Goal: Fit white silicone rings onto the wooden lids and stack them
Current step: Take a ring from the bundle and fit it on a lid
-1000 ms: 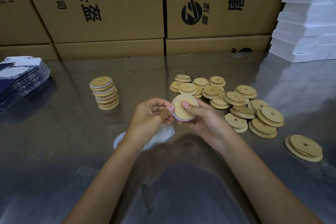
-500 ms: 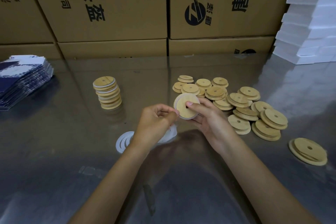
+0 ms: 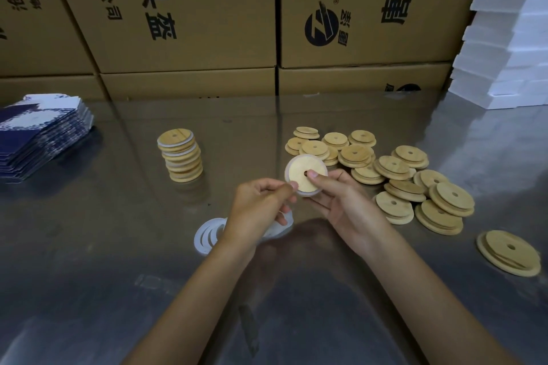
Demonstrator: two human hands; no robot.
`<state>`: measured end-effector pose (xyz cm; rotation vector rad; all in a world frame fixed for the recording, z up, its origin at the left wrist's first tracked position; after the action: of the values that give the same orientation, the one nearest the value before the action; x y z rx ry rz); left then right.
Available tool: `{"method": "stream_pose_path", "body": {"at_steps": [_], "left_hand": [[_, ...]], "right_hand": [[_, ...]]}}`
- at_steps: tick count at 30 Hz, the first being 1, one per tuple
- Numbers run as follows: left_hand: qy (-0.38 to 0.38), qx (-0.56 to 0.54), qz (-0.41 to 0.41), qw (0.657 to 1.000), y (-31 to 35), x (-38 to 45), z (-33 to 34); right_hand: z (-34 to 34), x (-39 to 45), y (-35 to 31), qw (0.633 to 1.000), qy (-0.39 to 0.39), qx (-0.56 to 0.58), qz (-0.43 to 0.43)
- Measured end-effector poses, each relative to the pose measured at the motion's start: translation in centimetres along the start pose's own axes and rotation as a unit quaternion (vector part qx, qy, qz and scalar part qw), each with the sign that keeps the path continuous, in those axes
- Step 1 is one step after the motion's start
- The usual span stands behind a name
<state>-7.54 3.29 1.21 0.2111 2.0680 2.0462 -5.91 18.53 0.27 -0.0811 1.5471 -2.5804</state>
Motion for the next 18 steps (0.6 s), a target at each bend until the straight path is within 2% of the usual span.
{"method": "stream_pose_path", "body": {"at_steps": [3, 6, 11, 13, 15, 18], "left_hand": [[0.073, 0.026, 0.064, 0.995, 1.3, -0.3, -1.4], [0.100, 0.065, 0.111, 0.987, 2.2, -0.5, -2.2], [-0.006, -0.043, 0.060, 0.997, 1.4, -0.1, -1.2], [-0.007, -0.059, 0.053, 0.997, 1.3, 0.0, -1.3], [0.021, -0.064, 0.053, 0.996, 1.4, 0.0, -2.0], [0.118, -0.041, 0.062, 0.990, 1.7, 0.0, -4.9]], "right_hand": [[0.4, -0.1, 0.4, 0.993, -0.003, -0.118, 0.032], [0.7, -0.2, 0.5, 0.987, -0.002, -0.157, 0.039], [1.0, -0.2, 0.2, 0.983, -0.014, -0.181, 0.037], [1.1, -0.2, 0.3, 0.979, -0.012, -0.199, 0.039], [1.1, -0.1, 0.4, 0.977, -0.006, -0.209, 0.041], [0.8, -0.1, 0.4, 0.978, 0.011, -0.203, 0.042]]}}
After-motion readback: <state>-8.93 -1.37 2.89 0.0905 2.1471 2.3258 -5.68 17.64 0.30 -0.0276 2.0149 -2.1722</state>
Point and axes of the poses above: each hand's wrist, its own x-axis towards the middle knuckle, its own z-axis out of the palm, y = z × x, the point moved 8 cm from there along x, towards the middle knuckle, and after that the axes turned 12 degrees about -y, right-handed, at the moved point
